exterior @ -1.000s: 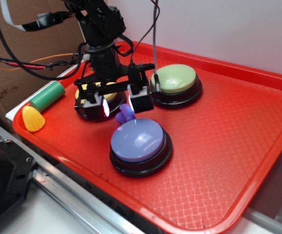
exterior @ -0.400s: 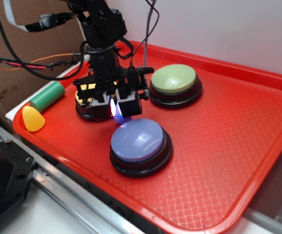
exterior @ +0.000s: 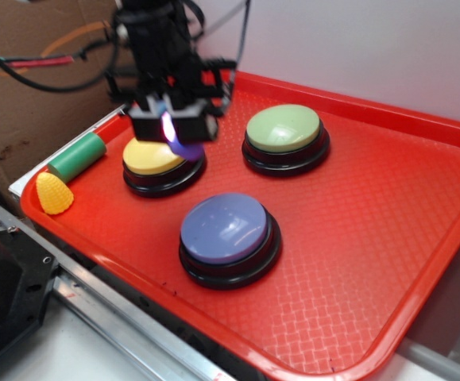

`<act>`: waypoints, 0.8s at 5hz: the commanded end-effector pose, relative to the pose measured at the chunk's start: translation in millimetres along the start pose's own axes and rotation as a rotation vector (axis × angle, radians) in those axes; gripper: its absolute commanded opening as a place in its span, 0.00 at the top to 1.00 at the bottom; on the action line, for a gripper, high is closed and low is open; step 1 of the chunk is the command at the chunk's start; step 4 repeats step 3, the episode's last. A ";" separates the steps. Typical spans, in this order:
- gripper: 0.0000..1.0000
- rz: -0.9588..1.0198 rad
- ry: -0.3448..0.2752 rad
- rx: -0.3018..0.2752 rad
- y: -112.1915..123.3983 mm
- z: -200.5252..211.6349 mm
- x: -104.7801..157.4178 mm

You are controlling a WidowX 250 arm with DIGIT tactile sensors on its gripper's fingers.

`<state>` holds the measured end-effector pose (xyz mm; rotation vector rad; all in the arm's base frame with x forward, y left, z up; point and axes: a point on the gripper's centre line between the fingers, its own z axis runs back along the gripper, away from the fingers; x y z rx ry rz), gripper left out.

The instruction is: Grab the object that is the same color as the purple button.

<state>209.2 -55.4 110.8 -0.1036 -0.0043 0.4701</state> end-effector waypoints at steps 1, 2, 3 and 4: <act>1.00 -0.391 -0.011 0.009 12.8 100.8 0.5; 1.00 -0.448 -0.053 0.004 24.2 127.5 -5.5; 1.00 -0.392 -0.045 -0.022 30.2 125.3 -4.3; 1.00 -0.392 -0.045 -0.022 30.2 125.3 -4.3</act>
